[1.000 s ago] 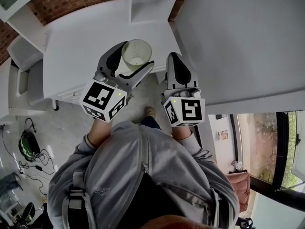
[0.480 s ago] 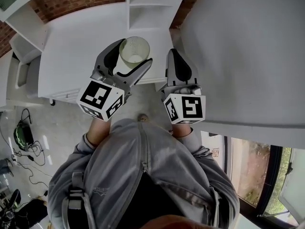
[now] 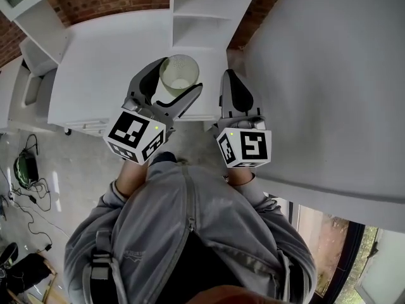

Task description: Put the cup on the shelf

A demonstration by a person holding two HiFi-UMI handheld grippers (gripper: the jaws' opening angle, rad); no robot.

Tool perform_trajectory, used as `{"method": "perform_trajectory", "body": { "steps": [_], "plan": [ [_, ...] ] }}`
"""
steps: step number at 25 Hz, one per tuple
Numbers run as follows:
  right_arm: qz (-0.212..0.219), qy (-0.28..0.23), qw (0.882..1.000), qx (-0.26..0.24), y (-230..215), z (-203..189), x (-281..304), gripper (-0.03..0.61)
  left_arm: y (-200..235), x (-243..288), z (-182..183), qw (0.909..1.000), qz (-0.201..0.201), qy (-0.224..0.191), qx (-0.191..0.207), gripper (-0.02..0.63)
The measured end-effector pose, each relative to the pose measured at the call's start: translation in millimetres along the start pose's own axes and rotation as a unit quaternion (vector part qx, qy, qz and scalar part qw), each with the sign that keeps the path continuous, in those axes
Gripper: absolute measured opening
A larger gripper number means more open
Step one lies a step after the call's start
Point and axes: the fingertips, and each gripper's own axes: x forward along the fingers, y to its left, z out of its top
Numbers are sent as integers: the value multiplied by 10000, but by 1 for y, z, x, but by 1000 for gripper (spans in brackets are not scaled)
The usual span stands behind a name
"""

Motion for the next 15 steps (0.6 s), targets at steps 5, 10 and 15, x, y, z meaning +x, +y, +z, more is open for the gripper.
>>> {"method": "perform_trajectory", "body": {
  "steps": [5, 10, 15],
  "plan": [
    [4, 84, 10000, 52, -7, -8, 9, 27, 11, 11, -2, 10000, 68, 4, -33, 376],
    [1, 124, 9999, -28, -13, -14, 33, 26, 28, 32, -2, 10000, -38, -14, -23, 376],
    [-4, 163, 9999, -43, -25, -17, 71, 26, 57, 60, 2, 10000, -72, -26, -40, 376]
  ]
}}
